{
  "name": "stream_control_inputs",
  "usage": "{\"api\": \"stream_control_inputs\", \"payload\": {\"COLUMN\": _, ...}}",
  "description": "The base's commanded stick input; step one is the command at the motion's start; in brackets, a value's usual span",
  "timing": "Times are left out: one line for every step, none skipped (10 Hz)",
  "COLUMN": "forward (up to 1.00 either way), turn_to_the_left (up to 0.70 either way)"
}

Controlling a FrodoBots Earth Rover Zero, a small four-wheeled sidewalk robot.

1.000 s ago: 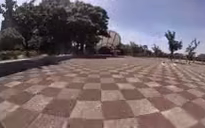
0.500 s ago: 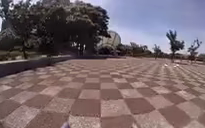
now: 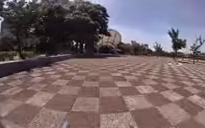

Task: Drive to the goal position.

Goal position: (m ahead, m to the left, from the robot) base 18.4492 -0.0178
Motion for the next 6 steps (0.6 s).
{"api": "stream_control_inputs", "payload": {"forward": 0.70, "turn_to_the_left": 0.00}}
{"api": "stream_control_inputs", "payload": {"forward": 0.70, "turn_to_the_left": 0.00}}
{"api": "stream_control_inputs", "payload": {"forward": 0.70, "turn_to_the_left": 0.00}}
{"api": "stream_control_inputs", "payload": {"forward": 0.70, "turn_to_the_left": 0.00}}
{"api": "stream_control_inputs", "payload": {"forward": 0.70, "turn_to_the_left": 0.00}}
{"api": "stream_control_inputs", "payload": {"forward": 0.70, "turn_to_the_left": 0.00}}
